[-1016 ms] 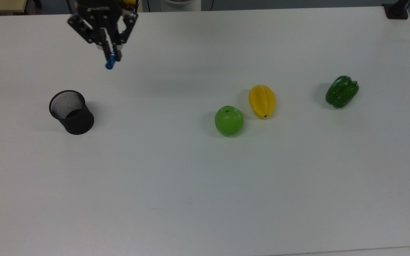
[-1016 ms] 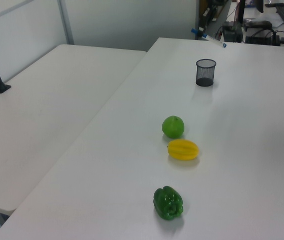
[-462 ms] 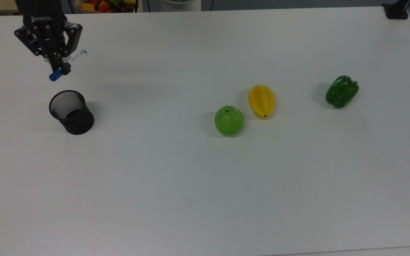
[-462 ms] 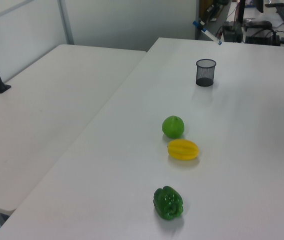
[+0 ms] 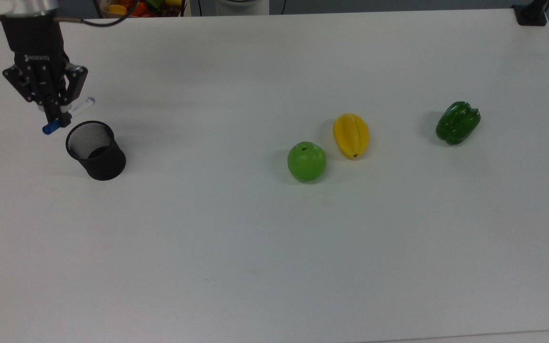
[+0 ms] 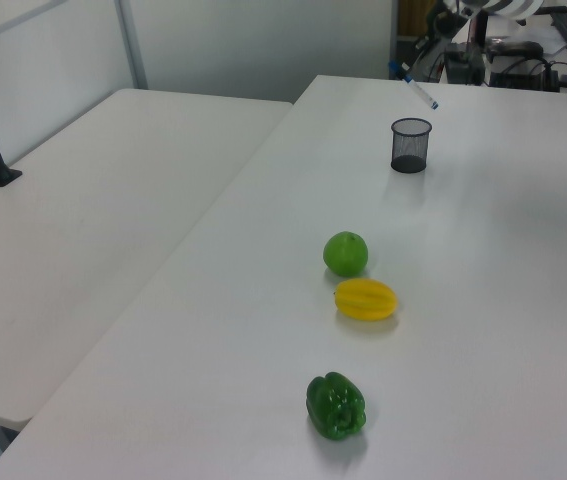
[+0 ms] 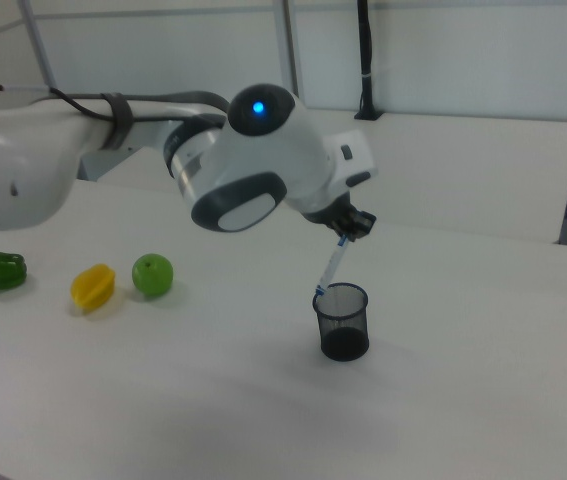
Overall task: Place marker
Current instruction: 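Lower the marker tip-first into the pen cup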
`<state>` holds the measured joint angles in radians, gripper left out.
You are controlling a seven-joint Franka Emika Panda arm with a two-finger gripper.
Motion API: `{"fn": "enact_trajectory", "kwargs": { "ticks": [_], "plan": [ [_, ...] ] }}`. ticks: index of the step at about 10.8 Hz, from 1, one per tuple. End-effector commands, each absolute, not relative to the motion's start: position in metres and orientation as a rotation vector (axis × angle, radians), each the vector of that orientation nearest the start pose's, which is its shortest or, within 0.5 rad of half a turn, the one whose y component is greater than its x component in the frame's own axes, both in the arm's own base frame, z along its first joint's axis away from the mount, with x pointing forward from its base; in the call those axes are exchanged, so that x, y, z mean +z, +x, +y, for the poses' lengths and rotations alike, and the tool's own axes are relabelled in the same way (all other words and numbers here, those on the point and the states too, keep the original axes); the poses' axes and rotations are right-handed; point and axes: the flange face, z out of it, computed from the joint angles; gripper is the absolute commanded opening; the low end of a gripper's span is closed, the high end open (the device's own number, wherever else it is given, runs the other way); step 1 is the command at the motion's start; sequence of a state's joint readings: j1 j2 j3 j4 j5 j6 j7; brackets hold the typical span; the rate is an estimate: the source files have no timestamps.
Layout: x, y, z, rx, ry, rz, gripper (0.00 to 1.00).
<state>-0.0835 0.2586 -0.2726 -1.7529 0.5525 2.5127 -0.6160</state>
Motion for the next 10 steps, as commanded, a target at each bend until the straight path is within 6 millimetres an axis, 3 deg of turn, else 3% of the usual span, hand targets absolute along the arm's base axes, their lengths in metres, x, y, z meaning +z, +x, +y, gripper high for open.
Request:
{"fn": "enact_trajectory", "kwargs": {
  "ticks": [1,6,10],
  "plan": [
    [0.458,0.629,-0.239,-1.085,-2.869,0.109,0.00],
    [0.423,0.636,-0.237,-1.118,-2.884,0.101,0.00],
    [0.413,0.641,-0.221,-1.091,-2.873,0.071,0.00]
  ]
}}
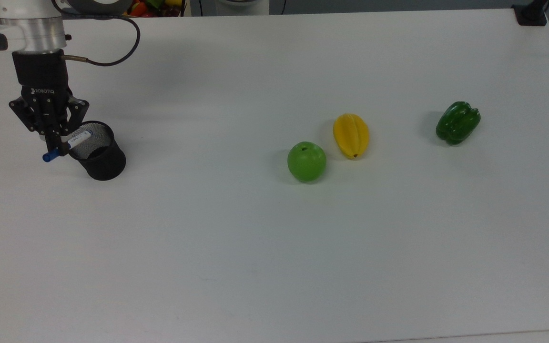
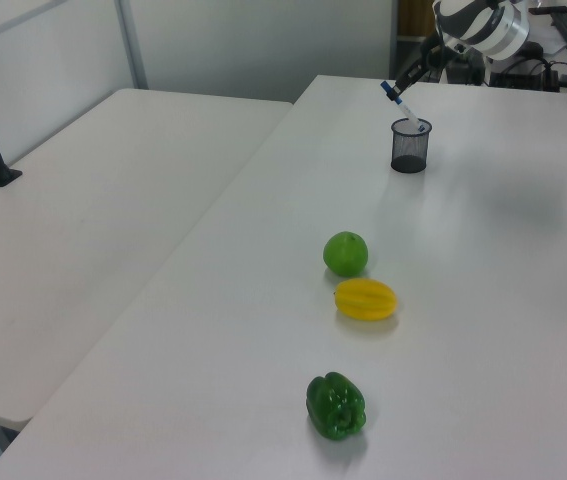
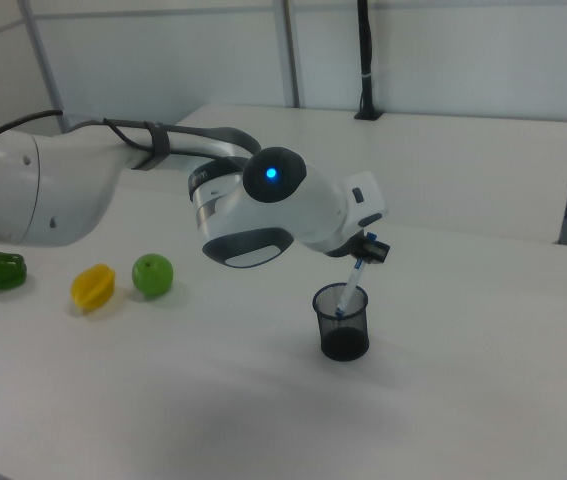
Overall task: Place marker
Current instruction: 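Lower the marker tip-first into the pen cup, then open the gripper to release the marker in the cup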
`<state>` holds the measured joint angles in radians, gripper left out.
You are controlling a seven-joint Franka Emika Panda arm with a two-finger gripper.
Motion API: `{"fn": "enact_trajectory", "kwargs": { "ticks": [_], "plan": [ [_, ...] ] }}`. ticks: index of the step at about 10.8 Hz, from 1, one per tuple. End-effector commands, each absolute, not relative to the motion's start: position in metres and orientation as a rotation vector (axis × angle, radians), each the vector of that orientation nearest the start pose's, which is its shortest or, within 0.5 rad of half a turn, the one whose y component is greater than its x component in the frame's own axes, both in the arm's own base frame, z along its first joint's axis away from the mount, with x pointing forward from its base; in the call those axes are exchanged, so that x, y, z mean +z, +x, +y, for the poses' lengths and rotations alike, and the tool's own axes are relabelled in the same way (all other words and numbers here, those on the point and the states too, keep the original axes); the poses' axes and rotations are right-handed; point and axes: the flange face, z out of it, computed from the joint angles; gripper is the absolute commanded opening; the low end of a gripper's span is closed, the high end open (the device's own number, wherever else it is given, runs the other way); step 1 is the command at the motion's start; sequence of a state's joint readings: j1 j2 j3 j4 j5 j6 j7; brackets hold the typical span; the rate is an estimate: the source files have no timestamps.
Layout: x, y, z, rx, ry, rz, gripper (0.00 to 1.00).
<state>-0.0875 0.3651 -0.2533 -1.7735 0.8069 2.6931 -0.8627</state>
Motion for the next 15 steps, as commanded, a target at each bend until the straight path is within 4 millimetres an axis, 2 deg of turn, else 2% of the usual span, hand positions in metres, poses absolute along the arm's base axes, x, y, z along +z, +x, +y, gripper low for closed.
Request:
{"fn": "enact_trajectory", "kwargs": {
  "ticks": [1,2,3,4,5,7,11,14,15],
  "plan": [
    [0.412,0.643,-0.216,-1.087,-2.869,0.063,0.00],
    [0.412,0.643,-0.216,-1.087,-2.869,0.063,0.04],
    [0.412,0.643,-0.215,-1.086,-2.868,0.061,0.17],
    [0.411,0.643,-0.215,-1.084,-2.868,0.061,0.19],
    [0.412,0.643,-0.215,-1.086,-2.868,0.061,0.26],
    [0.411,0.642,-0.214,-1.081,-2.867,0.063,0.47],
    [0.412,0.641,-0.213,-1.078,-2.861,0.073,0.58],
    [0.430,0.640,-0.210,-1.087,-2.837,0.055,0.86],
    [0.436,0.639,-0.205,-1.028,-2.809,0.025,0.98]
  ]
}}
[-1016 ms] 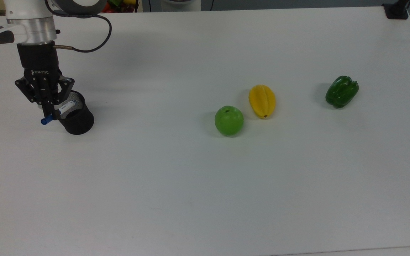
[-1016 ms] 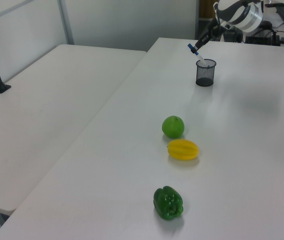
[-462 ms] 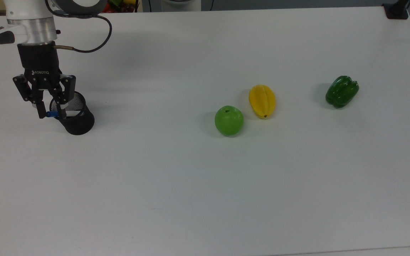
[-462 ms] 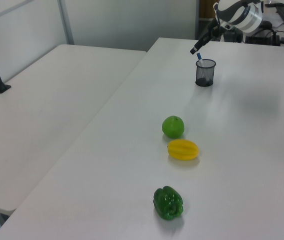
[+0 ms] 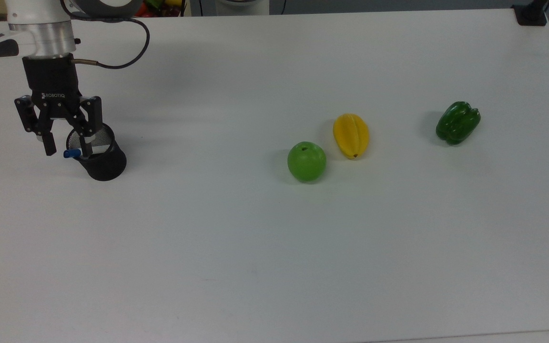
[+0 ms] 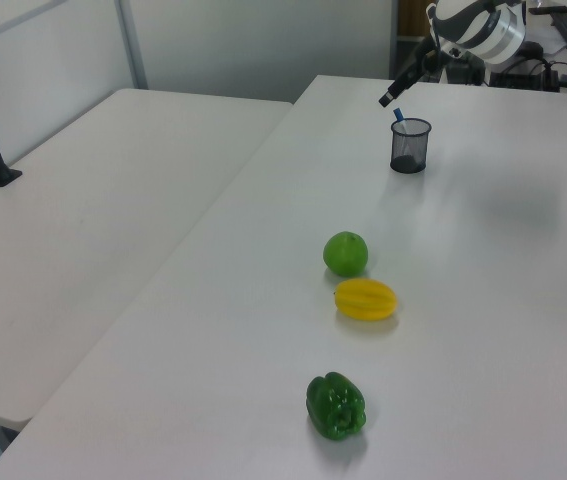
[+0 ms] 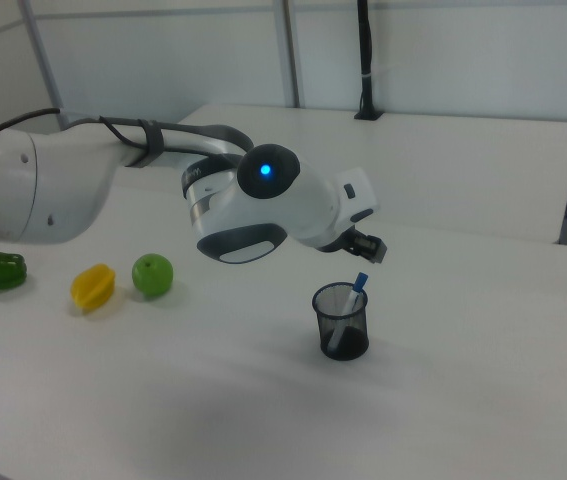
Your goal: Place marker
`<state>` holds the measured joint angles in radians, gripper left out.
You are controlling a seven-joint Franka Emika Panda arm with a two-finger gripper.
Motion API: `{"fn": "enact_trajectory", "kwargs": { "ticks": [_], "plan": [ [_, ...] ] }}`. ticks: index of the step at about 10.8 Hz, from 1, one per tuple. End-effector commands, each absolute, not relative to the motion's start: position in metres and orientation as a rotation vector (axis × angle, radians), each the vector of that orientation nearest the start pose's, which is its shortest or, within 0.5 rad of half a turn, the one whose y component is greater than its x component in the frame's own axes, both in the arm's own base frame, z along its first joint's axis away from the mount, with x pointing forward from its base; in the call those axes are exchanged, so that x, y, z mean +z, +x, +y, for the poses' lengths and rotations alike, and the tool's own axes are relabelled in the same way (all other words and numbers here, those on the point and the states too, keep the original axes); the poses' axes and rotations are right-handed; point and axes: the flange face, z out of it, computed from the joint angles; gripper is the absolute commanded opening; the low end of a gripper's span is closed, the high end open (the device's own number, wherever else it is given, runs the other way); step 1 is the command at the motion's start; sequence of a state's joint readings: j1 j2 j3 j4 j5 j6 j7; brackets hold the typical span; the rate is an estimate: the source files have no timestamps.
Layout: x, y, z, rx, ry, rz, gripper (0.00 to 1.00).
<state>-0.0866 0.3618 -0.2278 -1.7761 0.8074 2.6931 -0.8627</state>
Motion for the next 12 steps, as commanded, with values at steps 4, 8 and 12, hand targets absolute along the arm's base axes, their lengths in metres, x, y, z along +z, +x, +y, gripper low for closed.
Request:
{"fn": "enact_trajectory", "kwargs": {
  "ticks": [4,8,12],
  "plan": [
    [0.489,0.627,-0.206,-0.707,-2.891,-0.128,1.00],
    [0.570,0.607,-0.183,-0.308,-2.919,-0.046,1.00],
    [0.638,0.572,-0.134,-0.092,-2.881,0.213,1.00]
  ]
}}
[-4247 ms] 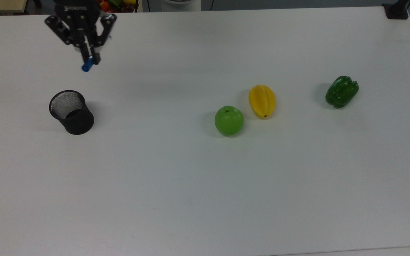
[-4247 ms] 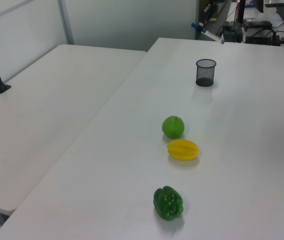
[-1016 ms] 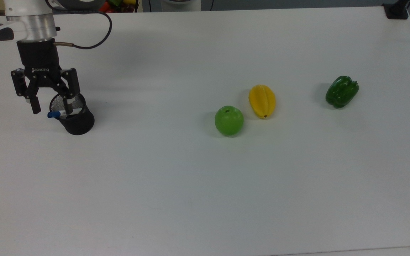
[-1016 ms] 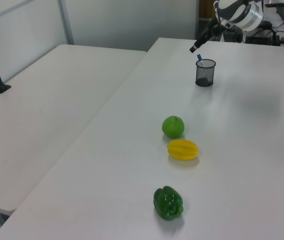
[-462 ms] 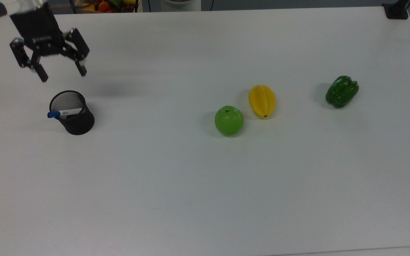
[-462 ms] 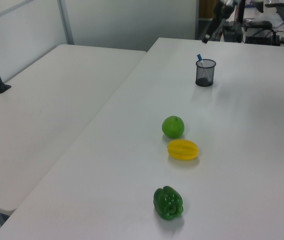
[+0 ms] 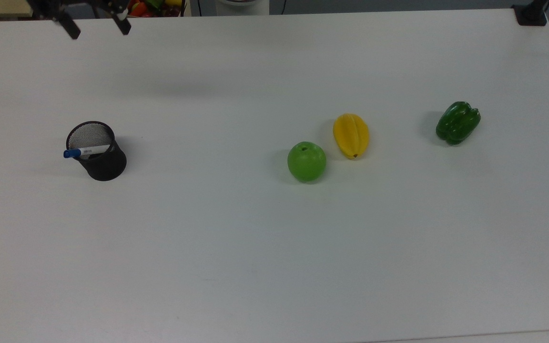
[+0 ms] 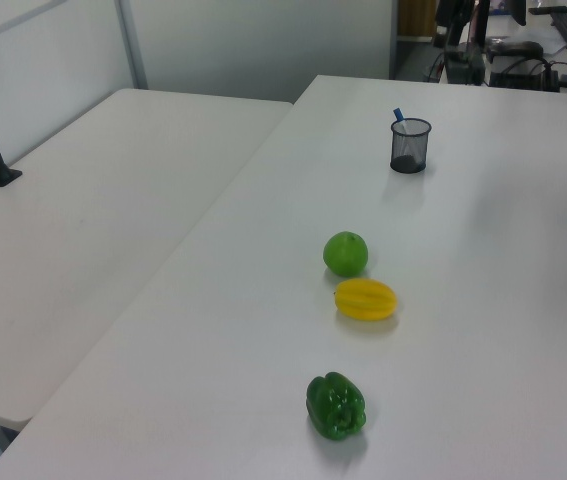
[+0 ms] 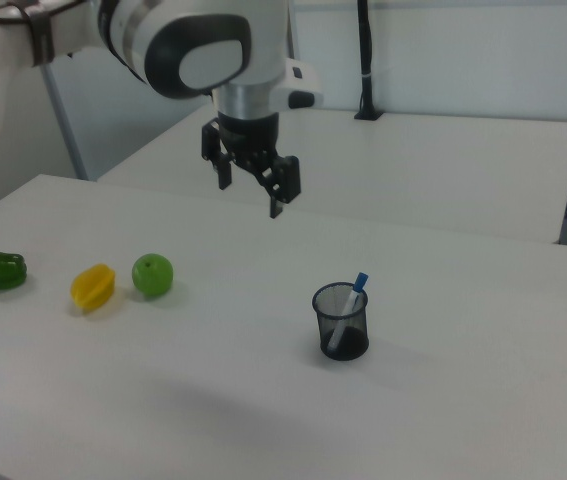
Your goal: Place marker
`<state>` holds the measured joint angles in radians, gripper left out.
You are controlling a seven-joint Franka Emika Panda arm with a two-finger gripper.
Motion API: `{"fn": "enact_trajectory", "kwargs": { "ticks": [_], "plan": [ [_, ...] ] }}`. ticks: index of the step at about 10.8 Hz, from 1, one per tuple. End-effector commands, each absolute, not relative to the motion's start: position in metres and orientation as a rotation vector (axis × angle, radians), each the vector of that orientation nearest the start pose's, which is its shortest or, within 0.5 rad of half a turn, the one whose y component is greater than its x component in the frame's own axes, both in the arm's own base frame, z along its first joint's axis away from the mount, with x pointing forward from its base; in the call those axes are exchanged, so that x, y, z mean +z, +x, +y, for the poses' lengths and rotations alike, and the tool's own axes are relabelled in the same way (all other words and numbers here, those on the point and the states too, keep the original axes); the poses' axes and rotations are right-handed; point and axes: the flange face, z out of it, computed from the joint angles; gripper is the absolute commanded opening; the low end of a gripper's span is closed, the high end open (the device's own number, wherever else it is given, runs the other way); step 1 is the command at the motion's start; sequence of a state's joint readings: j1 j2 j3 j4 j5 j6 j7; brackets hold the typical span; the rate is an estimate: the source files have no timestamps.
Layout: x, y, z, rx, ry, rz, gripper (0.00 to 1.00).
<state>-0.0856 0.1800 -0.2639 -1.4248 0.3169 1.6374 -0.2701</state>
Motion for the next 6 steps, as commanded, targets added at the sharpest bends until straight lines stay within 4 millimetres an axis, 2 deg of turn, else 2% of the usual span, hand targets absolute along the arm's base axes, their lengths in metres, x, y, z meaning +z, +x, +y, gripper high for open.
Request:
{"fn": "enact_trajectory", "kwargs": {
  "ticks": [1,2,3,5,6],
  "plan": [
    [0.649,0.562,-0.121,-0.067,-2.872,0.224,1.00],
    [0.658,0.558,-0.090,-0.021,-2.898,0.232,1.00],
    [0.664,0.554,-0.068,-0.005,-2.948,0.261,1.00],
    [0.678,0.543,-0.011,0.005,-3.051,0.214,1.00],
    [0.677,0.540,0.002,0.025,-3.077,0.161,1.00]
  ]
}}
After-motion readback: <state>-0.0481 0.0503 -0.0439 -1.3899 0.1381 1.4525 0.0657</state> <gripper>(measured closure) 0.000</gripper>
